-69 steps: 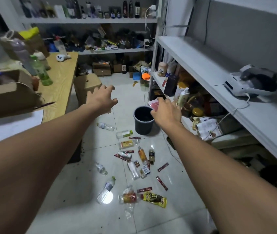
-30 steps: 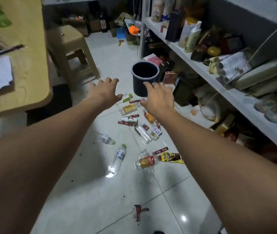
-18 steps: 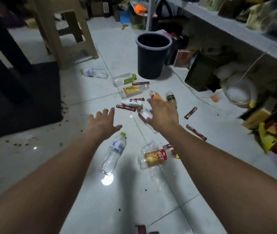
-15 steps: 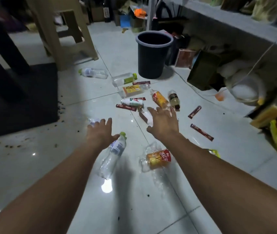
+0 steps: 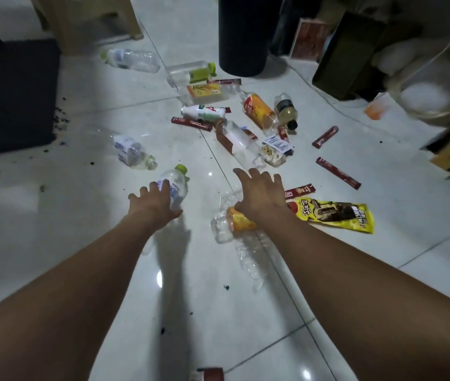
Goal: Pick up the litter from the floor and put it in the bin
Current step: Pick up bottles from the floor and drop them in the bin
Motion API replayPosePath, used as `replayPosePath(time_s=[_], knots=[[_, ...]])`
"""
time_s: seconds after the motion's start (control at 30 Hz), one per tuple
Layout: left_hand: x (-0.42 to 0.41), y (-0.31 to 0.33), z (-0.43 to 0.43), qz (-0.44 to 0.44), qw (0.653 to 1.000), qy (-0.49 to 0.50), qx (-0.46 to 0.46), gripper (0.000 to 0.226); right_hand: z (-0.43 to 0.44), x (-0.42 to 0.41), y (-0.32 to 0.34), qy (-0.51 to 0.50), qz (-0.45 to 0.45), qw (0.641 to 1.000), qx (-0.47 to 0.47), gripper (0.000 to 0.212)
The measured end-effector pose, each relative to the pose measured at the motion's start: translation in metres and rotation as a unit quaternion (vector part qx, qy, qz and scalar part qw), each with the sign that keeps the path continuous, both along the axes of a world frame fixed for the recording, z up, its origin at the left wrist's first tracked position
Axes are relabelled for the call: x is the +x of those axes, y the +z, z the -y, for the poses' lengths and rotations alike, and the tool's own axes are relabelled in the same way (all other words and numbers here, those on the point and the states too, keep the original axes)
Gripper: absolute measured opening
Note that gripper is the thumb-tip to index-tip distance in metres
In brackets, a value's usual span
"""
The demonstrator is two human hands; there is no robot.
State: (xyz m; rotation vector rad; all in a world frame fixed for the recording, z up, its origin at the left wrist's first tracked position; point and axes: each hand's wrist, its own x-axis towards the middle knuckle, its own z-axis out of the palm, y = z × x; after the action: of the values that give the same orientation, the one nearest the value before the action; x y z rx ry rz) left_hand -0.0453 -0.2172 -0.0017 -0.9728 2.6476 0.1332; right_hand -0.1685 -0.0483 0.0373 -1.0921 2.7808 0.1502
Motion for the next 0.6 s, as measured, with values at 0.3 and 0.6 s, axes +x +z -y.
replayPosePath(time_s=[0.3, 0.6], knots=[[0.007, -0.033, 0.012, -0.014, 0.996, 0.085, -0.003, 0.105, 0.001, -0.021, -0.009, 0.014, -0.002, 1.0, 0.001, 0.077], [0.004, -0.008, 0.027, -0.061, 0.995, 0.08, 0.023, 0.108, -0.007, -0.017, -0.023, 0.064, 0.054, 0.995, 0.053, 0.08]])
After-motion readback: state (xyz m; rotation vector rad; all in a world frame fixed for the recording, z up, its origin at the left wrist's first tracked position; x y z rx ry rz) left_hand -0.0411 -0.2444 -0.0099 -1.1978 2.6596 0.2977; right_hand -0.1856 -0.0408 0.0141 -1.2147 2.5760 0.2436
